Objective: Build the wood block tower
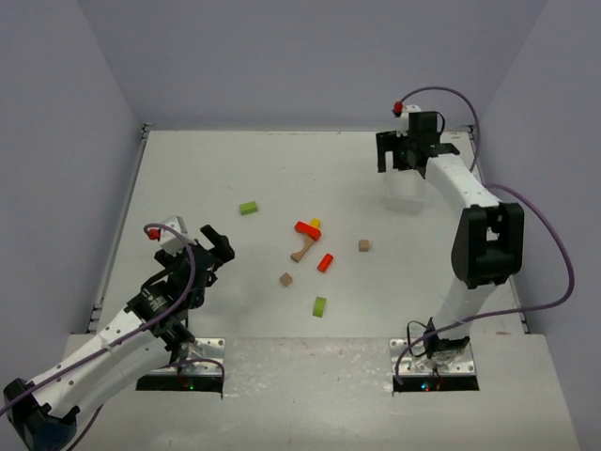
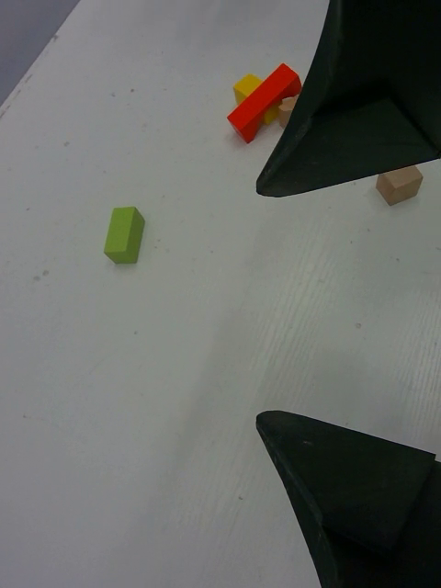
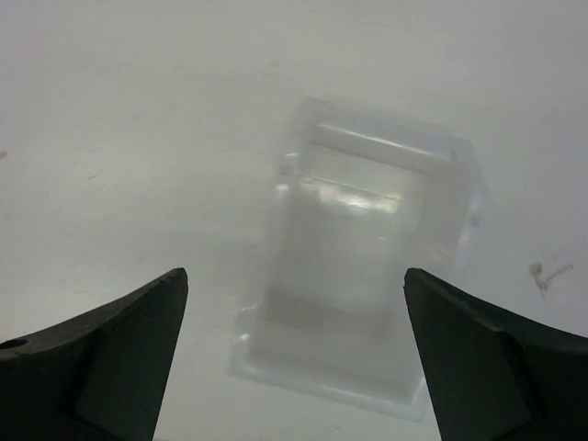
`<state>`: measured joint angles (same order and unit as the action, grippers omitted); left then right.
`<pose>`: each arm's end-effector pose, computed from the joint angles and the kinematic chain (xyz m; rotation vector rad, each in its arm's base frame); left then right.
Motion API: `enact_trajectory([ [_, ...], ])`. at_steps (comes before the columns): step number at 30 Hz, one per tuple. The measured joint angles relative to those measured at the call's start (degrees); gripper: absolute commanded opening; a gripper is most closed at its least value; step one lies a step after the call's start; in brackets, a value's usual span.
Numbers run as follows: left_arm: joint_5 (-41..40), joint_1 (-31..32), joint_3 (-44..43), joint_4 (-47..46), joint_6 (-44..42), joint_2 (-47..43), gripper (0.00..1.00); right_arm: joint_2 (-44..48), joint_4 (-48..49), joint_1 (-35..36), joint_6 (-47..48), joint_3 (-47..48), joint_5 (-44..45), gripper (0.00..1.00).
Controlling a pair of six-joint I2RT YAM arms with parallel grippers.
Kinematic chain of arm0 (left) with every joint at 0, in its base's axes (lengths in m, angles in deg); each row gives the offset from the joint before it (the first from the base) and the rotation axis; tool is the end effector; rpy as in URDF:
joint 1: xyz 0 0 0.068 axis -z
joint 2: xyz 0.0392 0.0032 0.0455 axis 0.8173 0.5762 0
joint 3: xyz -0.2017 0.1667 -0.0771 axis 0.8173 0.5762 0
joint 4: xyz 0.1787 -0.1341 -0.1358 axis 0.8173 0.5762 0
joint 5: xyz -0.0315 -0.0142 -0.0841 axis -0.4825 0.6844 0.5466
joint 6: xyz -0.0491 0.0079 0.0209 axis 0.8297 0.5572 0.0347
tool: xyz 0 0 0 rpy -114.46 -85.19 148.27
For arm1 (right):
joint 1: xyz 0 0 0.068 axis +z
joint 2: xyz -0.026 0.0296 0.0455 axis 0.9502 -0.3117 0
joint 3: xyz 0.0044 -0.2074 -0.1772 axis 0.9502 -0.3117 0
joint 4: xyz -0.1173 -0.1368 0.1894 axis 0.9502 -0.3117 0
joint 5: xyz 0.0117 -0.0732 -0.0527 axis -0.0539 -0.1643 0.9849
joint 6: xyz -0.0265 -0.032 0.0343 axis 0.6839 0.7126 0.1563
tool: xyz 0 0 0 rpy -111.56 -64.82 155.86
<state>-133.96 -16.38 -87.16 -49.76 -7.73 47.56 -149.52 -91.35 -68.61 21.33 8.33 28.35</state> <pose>0.1139 -0.0575 0.2238 -0.5426 1.8889 -0.0661 0.4274 0.0222 0.2482 0.0945 2.3108 0.0258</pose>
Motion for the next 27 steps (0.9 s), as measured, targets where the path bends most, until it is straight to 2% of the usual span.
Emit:
enact_trajectory([
  [5, 3.4, 0.0, 0.0, -1.8, -2.4, 2.4, 1.00, 10.5, 4.2, 14.3, 9.8, -6.4, -11.4, 0.99],
  [8, 5.7, 0.0, 0.0, -3.3, -3.6, 3.0, 1.00, 12.7, 4.8, 21.7, 14.1, -9.6, -19.5, 0.99],
  [11, 7.3, 0.0, 0.0, -4.4, -4.4, 3.2, 1.00, 12.5, 4.3, 27.5, 17.0, -11.6, -23.7, 0.99],
  [16, 8.6, 0.0, 0.6, -5.4, -4.9, 3.0, 1.00, 7.5, 3.3, 32.7, 19.5, -11.7, -21.8, 0.96],
  [23, 9.6, 0.0, 1.7, -6.0, -5.3, 1.3, 1.00, -2.8, 2.2, 36.2, 19.5, -10.2, -12.0, 0.87],
  [25, 9.6, 0.0, 1.8, -6.1, -5.3, 1.0, 1.00, -3.7, 2.3, 36.4, 19.1, -10.2, -10.2, 0.83],
  [27, 9.6, 0.0, 1.8, -6.2, -5.3, 0.8, 1.00, -4.1, 2.4, 36.4, 18.6, -10.2, -9.0, 0.75],
])
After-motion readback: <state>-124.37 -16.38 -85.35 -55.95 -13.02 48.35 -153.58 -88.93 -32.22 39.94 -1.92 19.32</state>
